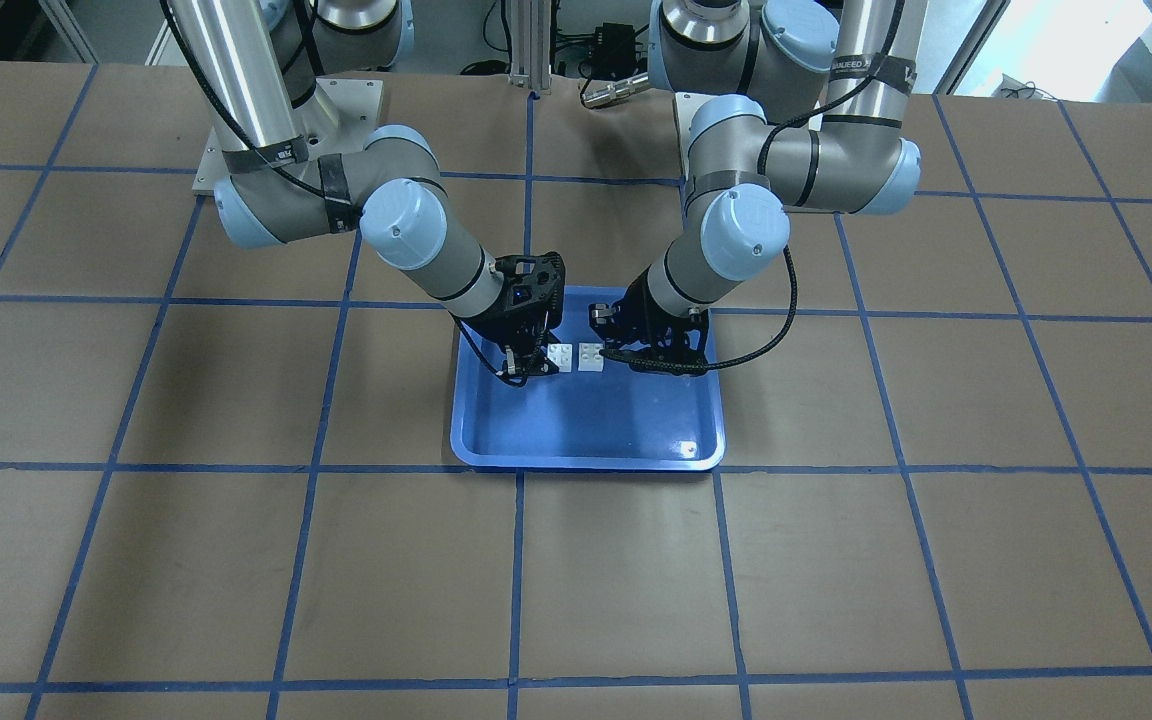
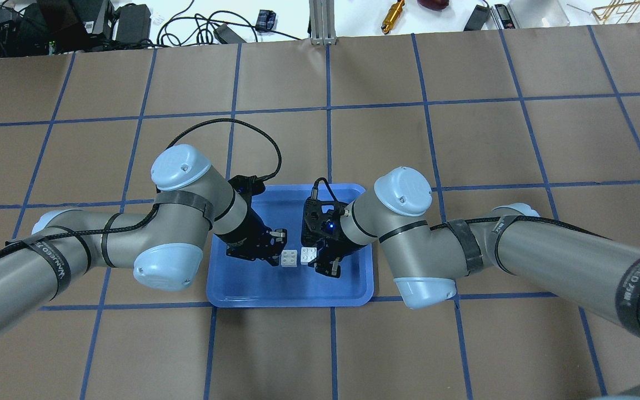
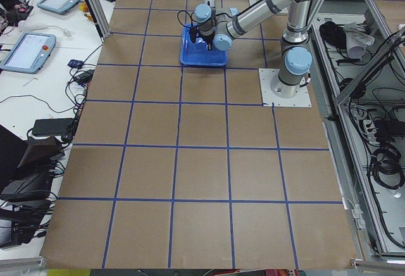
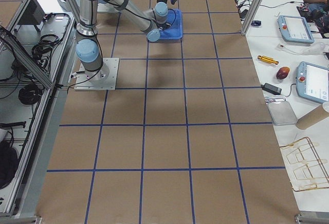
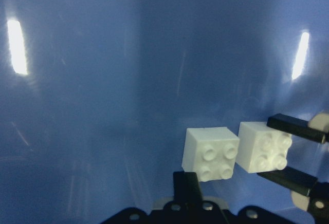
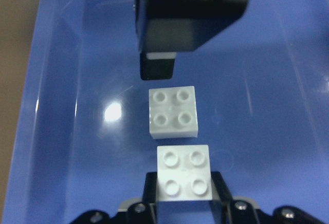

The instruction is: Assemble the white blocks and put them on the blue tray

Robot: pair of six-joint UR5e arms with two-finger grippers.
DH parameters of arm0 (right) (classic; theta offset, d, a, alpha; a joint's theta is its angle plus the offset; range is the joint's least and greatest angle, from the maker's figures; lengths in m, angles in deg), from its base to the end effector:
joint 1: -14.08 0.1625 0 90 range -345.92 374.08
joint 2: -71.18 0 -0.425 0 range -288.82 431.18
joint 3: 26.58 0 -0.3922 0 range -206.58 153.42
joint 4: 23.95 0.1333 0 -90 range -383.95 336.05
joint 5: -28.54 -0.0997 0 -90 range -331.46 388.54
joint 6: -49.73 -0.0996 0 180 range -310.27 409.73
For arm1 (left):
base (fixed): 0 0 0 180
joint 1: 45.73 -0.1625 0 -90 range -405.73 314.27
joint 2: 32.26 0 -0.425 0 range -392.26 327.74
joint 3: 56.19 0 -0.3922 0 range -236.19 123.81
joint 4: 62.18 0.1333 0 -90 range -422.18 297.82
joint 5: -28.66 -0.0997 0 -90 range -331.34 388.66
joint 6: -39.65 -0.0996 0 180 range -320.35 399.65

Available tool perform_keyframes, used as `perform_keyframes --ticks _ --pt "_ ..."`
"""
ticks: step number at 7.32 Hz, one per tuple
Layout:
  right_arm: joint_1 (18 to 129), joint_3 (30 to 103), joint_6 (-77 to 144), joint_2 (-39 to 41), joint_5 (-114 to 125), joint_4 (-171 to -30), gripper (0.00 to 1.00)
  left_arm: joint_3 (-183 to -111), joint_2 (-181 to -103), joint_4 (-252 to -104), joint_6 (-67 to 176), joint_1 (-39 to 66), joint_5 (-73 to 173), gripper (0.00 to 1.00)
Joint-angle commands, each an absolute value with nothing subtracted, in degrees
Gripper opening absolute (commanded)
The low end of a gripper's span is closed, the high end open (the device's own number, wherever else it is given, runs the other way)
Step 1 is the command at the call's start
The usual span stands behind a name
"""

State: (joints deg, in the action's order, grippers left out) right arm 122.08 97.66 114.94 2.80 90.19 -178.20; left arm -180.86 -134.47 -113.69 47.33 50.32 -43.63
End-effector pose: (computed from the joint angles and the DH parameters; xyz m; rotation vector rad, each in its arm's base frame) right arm 0.3226 -0.4084 0.1608 -1.8367 1.9928 -0.4562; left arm -0.2094 -0.4230 0.1832 0.0729 -2.8402 -0.2598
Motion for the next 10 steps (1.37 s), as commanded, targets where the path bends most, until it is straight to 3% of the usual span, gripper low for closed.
perform_keyframes --ticks 1,10 --pt "122.1 97.6 115.0 2.8 90.1 -178.3 0.00 -180.7 -136.7 -111.0 47.6 50.2 -43.8 0.00" --pt "122.1 97.4 115.1 3.2 89.5 -178.4 0.00 -180.9 -136.6 -110.6 50.1 50.9 -43.2 0.00"
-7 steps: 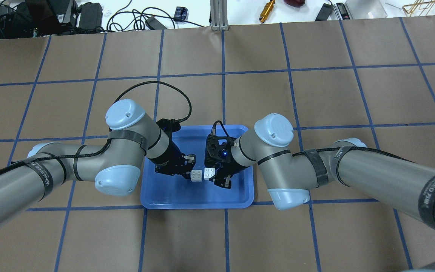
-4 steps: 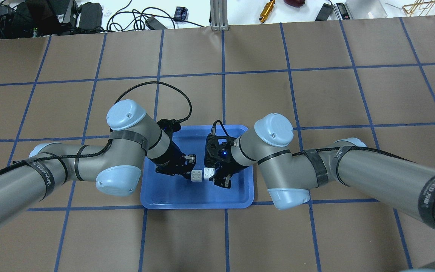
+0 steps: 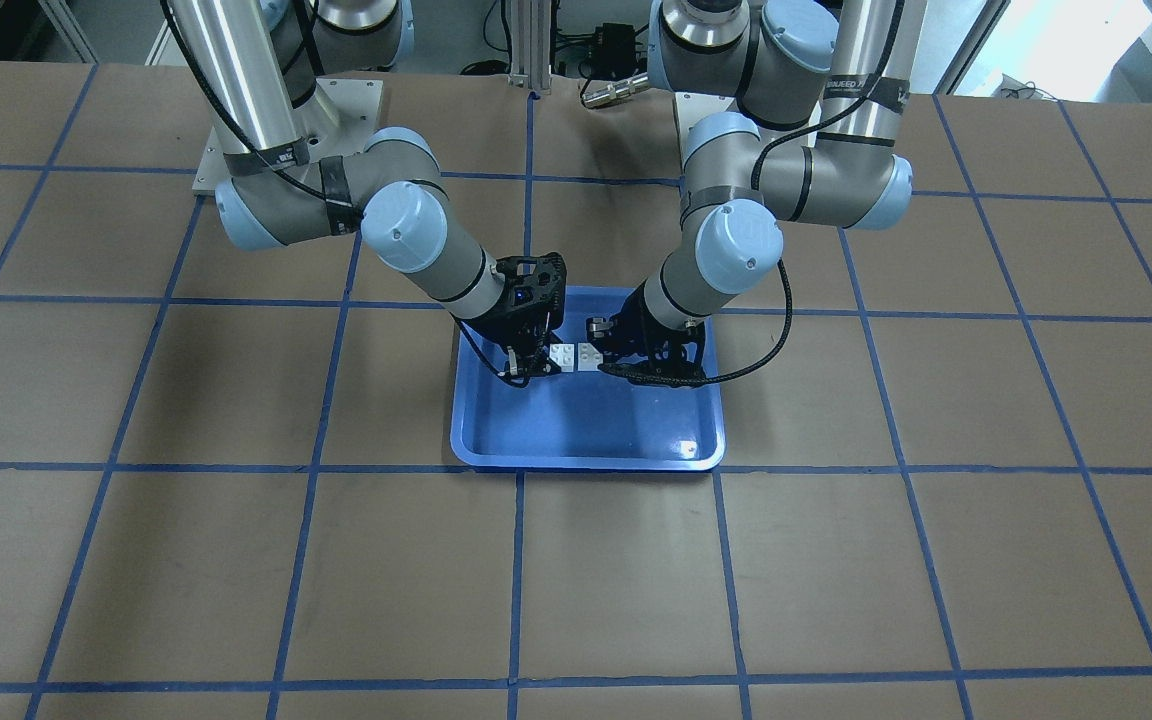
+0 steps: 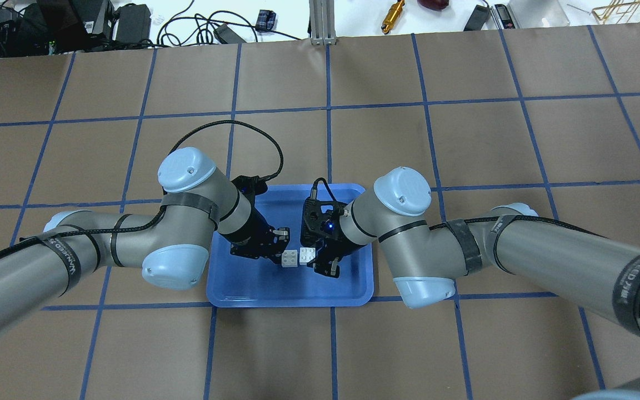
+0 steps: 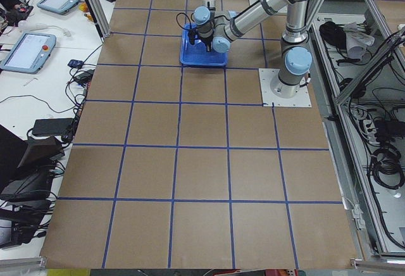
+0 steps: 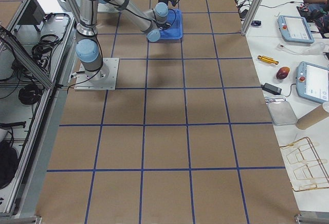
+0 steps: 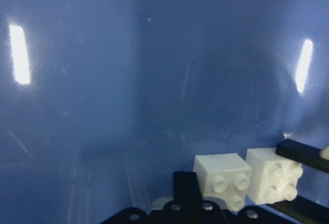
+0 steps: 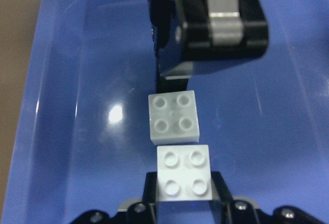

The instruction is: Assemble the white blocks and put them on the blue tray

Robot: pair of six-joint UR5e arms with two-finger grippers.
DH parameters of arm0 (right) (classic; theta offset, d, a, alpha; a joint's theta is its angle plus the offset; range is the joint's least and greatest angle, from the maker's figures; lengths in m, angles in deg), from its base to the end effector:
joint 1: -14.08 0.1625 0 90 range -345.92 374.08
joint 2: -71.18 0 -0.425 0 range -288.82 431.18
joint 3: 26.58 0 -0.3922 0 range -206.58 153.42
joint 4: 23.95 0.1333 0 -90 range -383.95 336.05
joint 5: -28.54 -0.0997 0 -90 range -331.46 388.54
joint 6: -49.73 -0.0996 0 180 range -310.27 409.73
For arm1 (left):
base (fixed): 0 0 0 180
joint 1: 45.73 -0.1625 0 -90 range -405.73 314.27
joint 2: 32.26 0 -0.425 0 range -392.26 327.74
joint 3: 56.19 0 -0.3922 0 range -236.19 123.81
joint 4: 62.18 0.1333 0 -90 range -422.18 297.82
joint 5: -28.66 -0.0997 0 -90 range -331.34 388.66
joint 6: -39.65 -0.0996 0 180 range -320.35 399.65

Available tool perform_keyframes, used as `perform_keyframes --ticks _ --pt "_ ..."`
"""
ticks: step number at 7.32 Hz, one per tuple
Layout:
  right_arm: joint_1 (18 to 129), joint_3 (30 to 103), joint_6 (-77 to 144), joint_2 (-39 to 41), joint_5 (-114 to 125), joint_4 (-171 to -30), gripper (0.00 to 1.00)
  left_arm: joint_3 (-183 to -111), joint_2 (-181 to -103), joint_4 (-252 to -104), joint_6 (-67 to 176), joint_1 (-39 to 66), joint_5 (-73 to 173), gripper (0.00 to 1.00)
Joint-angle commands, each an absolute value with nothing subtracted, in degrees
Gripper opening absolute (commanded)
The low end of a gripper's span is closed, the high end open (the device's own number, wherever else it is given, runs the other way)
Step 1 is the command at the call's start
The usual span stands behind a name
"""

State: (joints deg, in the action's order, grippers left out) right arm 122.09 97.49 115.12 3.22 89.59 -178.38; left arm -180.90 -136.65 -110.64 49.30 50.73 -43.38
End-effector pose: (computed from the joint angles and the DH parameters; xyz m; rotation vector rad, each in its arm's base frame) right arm 0.3239 -0.4093 0.1591 -1.8336 1.9817 -0.4598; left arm -0.2135 -0.4275 0.1707 0.1087 -2.8374 -0.2486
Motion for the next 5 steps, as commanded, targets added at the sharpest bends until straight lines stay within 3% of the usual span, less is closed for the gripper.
perform_keyframes --ticks 1,2,3,4,5 --pt "122.1 97.4 115.1 3.2 89.5 -178.5 0.00 -180.9 -136.6 -110.6 50.3 50.9 -43.2 0.00" --pt "122.1 97.4 115.1 3.3 89.5 -178.4 0.00 -180.9 -136.6 -110.6 50.3 50.9 -43.2 0.00" --pt "122.1 97.4 115.0 3.3 89.5 -178.4 0.07 -180.9 -136.6 -110.6 50.3 50.9 -43.2 0.00" --pt "122.1 97.4 115.1 3.3 89.5 -178.4 0.41 -180.9 -136.6 -110.6 50.3 50.9 -43.2 0.00" --pt "122.2 97.4 115.1 3.2 89.5 -178.5 0.60 -180.9 -136.6 -110.6 50.3 50.9 -43.2 0.00"
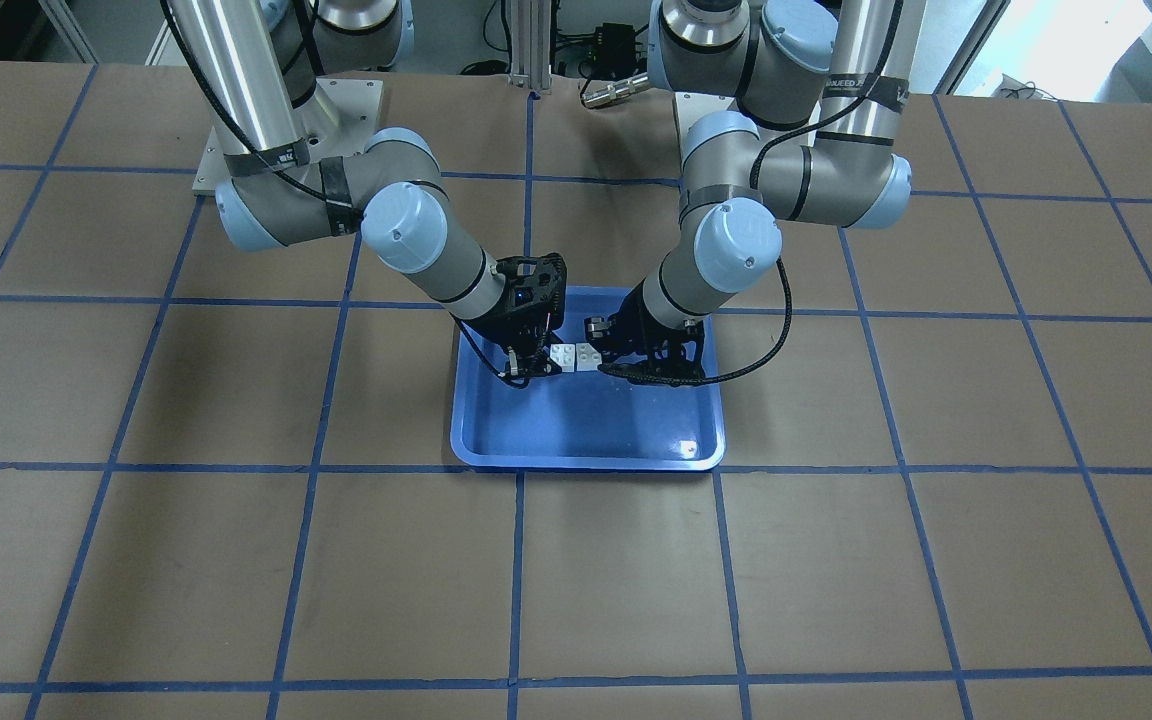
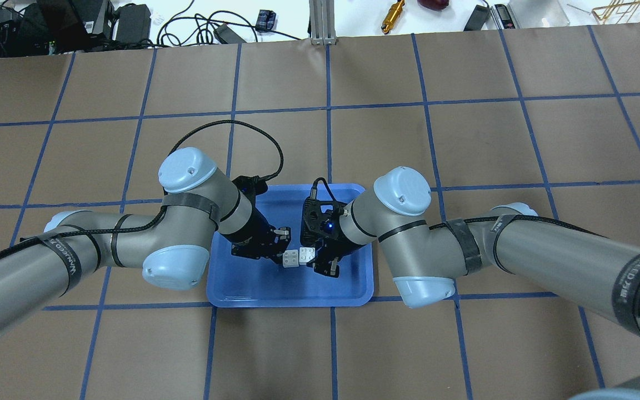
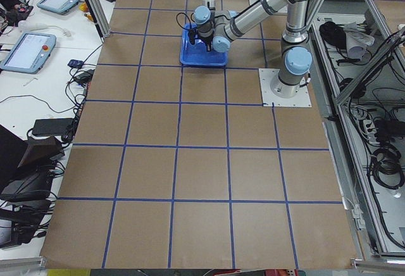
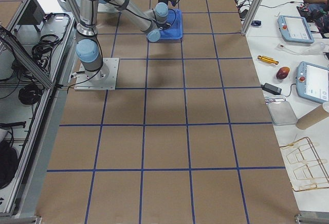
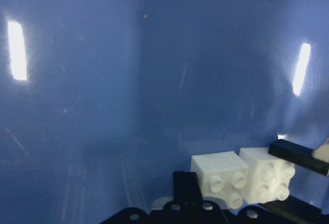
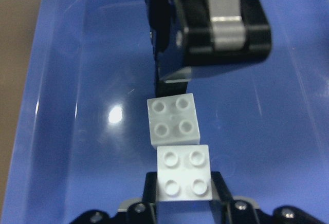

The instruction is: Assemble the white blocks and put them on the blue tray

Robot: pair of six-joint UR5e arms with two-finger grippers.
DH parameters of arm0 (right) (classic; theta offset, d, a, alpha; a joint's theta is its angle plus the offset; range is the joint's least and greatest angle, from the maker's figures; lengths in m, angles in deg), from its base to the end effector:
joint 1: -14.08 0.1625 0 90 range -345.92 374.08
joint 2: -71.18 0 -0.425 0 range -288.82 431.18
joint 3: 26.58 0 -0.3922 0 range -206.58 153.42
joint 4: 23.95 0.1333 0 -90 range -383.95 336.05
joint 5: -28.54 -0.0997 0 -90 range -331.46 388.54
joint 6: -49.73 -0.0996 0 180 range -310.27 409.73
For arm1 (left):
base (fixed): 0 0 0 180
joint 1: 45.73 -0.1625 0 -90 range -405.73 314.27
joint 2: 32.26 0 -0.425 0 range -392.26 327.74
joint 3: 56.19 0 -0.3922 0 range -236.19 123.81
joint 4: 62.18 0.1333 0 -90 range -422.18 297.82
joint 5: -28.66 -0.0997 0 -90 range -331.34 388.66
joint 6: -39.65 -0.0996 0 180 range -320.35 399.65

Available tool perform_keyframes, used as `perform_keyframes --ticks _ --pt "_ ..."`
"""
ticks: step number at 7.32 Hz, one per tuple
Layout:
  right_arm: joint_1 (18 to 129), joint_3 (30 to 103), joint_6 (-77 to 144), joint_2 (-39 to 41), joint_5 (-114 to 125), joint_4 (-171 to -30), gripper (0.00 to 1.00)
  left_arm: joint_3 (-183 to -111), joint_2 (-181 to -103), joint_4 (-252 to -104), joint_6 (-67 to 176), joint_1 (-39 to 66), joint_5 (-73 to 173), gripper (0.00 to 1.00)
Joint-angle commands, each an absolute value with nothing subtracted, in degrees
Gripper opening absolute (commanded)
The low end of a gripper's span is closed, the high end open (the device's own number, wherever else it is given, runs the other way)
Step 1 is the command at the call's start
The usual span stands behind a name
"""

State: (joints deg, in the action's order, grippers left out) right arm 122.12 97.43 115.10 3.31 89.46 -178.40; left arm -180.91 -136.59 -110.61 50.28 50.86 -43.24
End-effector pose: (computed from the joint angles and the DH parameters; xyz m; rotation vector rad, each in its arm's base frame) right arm 0.3245 -0.4095 0.1588 -1.8322 1.9797 -0.4602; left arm -0.2147 -0.4270 0.1712 0.1296 -2.8354 -0.2511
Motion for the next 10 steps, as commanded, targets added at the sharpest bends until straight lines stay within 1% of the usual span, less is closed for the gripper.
perform_keyframes --ticks 1,3,4,6,7,8,10 --pt "122.6 97.4 114.9 3.2 89.5 -179.1 0.72 -180.9 -136.6 -110.6 50.2 50.9 -43.2 0.00" --pt "123.4 97.4 114.9 3.2 89.3 -179.2 0.82 -180.9 -136.6 -110.6 50.2 50.9 -43.2 0.00" --pt "123.4 97.3 114.8 3.2 89.3 -179.2 0.91 -180.9 -136.6 -110.6 50.1 50.9 -43.2 0.00" --pt "123.3 97.2 114.2 3.0 89.5 -179.2 0.98 -180.9 -136.5 -110.6 50.2 50.9 -43.2 0.00" --pt "123.2 97.0 112.2 2.9 89.4 -179.2 1.00 -180.9 -136.4 -110.6 50.3 51.0 -43.2 0.00" --pt "123.2 96.6 107.3 2.7 89.5 -179.1 1.00 -180.9 -136.5 -110.6 50.5 51.0 -43.2 0.00" --pt "122.5 94.6 104.7 1.8 90.5 -178.6 1.00 -180.9 -136.6 -110.5 50.5 51.0 -43.2 0.00"
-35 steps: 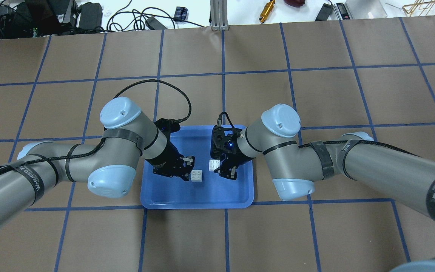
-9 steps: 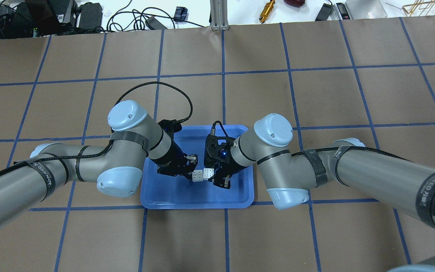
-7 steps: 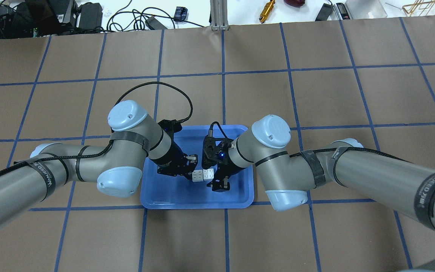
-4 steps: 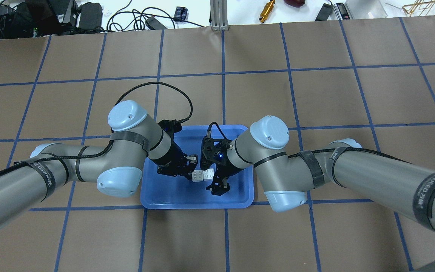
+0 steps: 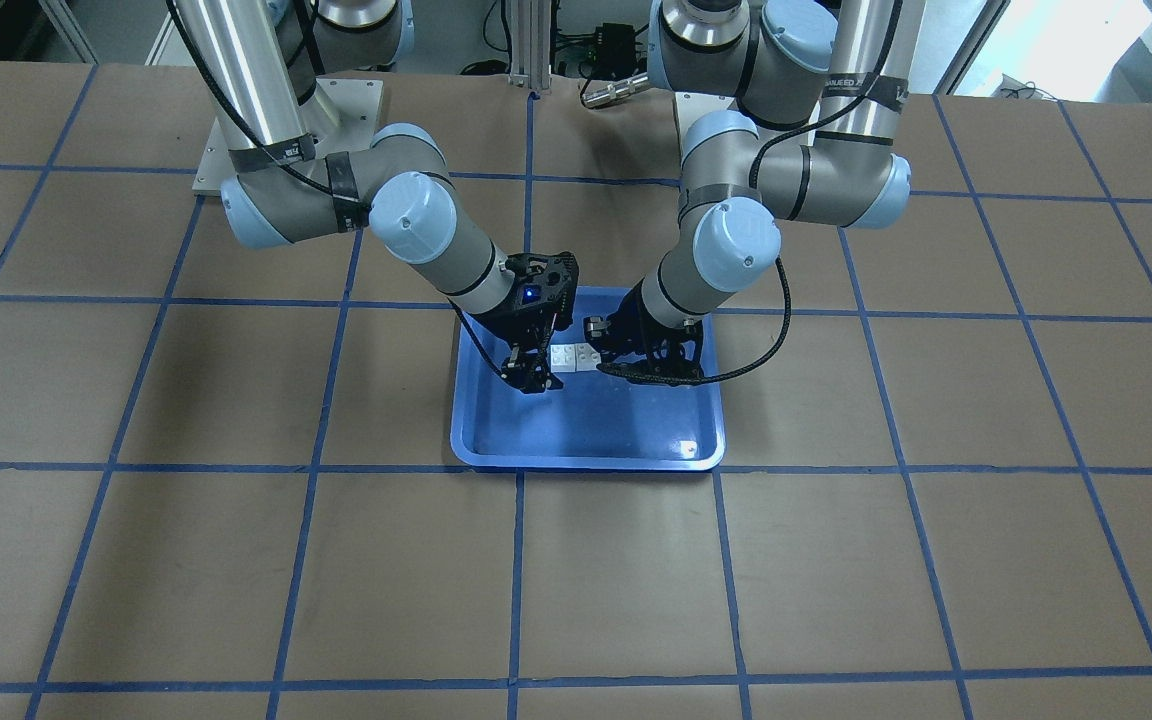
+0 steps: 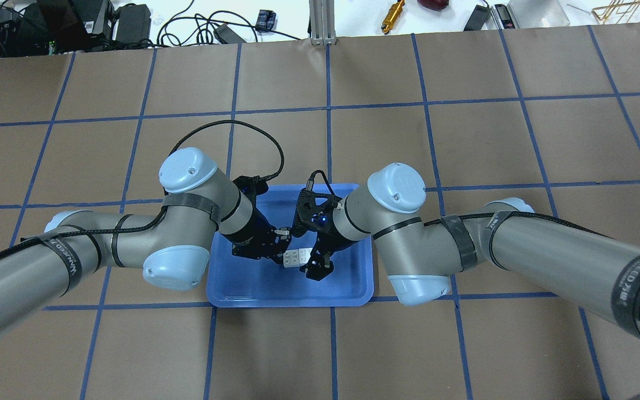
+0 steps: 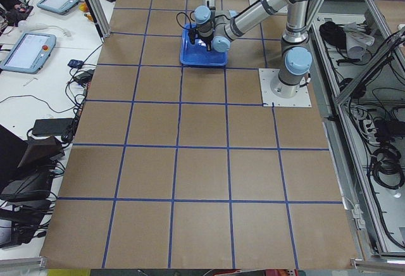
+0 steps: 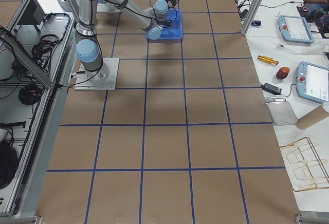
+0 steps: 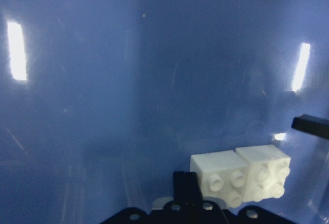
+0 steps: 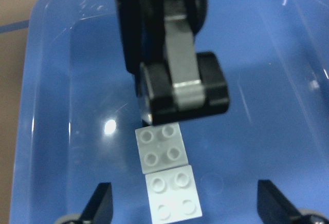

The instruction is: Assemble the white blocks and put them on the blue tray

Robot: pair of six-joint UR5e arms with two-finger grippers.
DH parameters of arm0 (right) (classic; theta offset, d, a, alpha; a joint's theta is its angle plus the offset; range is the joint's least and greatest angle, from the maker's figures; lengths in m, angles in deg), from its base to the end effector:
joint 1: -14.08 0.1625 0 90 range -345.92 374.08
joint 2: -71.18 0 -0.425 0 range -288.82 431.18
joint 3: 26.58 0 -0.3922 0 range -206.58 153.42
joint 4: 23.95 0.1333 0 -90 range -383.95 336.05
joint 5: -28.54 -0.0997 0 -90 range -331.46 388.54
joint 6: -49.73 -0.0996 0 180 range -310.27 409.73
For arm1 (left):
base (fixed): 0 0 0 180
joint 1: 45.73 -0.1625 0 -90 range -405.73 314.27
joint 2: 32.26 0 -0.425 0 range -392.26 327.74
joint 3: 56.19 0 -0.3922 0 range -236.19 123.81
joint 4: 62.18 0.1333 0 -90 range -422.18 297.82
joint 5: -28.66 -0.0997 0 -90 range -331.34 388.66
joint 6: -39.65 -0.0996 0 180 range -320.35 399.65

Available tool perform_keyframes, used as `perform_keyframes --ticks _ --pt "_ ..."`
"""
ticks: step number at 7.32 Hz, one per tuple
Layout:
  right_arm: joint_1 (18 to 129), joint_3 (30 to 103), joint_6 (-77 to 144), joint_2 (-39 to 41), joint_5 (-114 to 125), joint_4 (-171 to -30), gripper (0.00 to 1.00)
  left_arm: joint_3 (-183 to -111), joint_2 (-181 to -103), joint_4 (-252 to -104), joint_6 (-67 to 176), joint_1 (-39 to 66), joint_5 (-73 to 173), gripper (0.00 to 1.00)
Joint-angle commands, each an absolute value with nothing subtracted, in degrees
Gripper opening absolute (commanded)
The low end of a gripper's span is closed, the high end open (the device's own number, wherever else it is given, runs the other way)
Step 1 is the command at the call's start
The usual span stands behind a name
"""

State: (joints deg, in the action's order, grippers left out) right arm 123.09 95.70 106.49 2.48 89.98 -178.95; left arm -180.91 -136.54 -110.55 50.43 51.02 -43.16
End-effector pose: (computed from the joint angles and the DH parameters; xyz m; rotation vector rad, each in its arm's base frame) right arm 0.3347 -0.4160 0.1769 -1.7085 2.0841 -0.4767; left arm -0.2160 -0.4264 0.1717 0.1290 -2.8343 -0.2498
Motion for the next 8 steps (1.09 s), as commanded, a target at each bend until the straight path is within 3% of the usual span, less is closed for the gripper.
perform_keyframes --ticks 1,5,8 --pt "122.2 94.5 102.5 0.4 90.5 -178.2 1.00 -180.9 -136.7 -110.4 50.5 51.0 -43.2 0.00" --pt "119.0 93.0 88.5 -3.6 93.3 -172.4 1.00 -180.8 -136.8 -110.3 50.5 51.0 -43.2 0.00" --pt "114.1 77.3 86.2 -6.3 96.7 -144.0 1.00 -180.8 -136.8 -110.2 50.5 51.0 -43.1 0.00"
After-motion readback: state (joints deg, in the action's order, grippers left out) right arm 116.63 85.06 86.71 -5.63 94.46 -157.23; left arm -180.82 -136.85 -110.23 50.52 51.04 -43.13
